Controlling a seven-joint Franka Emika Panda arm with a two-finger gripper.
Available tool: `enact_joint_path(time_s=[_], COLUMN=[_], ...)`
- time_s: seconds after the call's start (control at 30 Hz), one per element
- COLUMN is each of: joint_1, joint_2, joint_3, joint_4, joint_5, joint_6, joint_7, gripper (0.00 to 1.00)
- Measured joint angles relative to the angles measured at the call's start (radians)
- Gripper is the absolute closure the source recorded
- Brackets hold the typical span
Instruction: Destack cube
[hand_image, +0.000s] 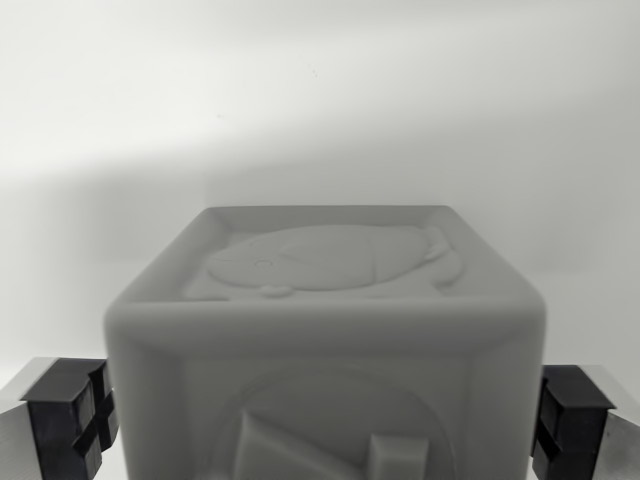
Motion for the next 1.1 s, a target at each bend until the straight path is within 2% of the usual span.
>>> enact_joint_path(time_s=[0.5, 1.1], joint_1=[0.003, 0.015], joint_2=[-0.058, -0.188], joint_3=[-0.004, -0.019], joint_4=[-0.017, -0.042], joint_5=[0.000, -0.008], joint_6=[-0.038, -0.140], joint_7=[0.000, 0.005], gripper=[0.00, 0.00])
